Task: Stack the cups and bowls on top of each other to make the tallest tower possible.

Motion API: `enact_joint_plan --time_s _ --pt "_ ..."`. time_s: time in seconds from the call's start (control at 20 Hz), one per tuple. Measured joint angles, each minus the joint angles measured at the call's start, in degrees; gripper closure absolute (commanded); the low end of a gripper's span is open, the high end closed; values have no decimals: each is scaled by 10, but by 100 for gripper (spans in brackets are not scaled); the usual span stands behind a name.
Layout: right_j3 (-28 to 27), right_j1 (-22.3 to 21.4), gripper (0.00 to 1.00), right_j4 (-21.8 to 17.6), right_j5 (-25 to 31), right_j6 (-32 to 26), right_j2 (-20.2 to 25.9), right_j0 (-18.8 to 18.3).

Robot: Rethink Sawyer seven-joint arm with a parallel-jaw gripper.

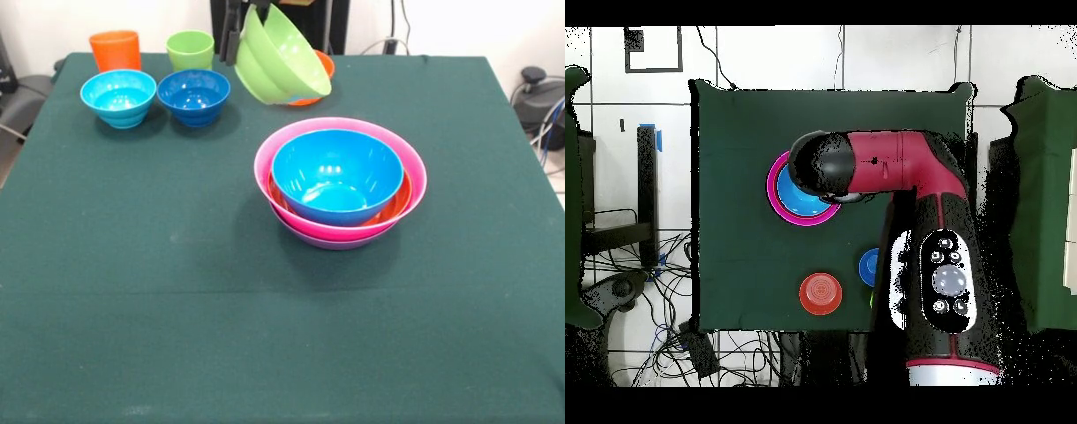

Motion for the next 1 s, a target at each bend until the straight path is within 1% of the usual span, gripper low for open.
enact_joint_plan --time_s 0.4,0.8,1.0 --pt "0 37 100 -2 -58 31 -40 24" --pt "0 63 100 -1 -68 57 -71 51" --pt "0 70 100 9 -68 69 -76 59"
